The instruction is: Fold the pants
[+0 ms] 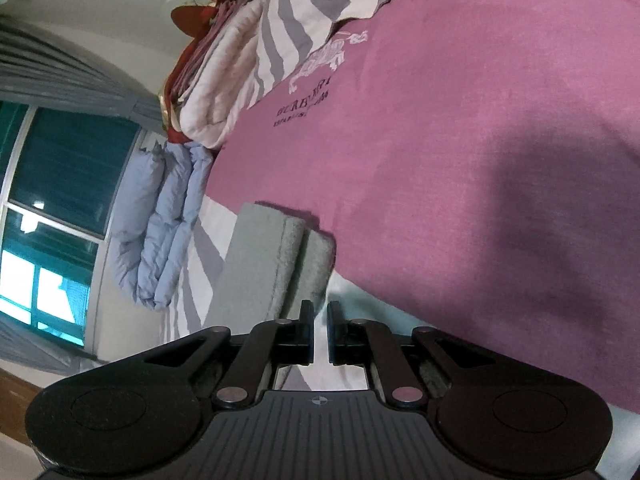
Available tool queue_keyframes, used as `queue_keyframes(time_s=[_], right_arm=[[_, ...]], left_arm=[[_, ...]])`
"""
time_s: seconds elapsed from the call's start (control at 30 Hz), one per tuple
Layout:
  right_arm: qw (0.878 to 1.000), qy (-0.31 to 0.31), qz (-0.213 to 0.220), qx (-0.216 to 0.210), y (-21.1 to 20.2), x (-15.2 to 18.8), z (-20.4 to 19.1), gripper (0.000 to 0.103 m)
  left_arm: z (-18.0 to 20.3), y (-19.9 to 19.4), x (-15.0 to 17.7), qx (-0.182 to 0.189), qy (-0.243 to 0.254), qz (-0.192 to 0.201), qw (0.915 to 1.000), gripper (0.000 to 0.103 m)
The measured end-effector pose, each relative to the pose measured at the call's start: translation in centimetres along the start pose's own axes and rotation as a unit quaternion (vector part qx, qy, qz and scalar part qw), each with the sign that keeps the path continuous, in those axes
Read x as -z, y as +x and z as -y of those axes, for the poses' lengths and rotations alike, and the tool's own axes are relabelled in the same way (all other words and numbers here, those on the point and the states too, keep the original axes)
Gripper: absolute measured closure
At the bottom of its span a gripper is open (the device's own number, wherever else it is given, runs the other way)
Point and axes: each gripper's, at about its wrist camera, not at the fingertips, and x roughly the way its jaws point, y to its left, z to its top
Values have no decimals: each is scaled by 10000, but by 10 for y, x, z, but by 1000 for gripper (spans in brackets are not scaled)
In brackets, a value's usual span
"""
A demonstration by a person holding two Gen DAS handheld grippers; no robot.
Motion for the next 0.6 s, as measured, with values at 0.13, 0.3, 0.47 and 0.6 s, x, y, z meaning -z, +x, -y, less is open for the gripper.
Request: queue_keyframes(time_s=[0.13,0.3,0.47,0.6], right_arm=[[9999,80,58,-96,6,-1,-4,84],[9998,15,116,-186,4,5,-14,61],[9992,338,174,-146,5,3,-6,72],[9995,304,50,-118,15,-1,-4,84]], left_arm=[[0,0,0,-1,1,1,10000,21],[0,0,0,4,1,0,10000,21],[0,0,0,6,-6,-1,10000,21],[0,0,0,6,-2,2,10000,21]])
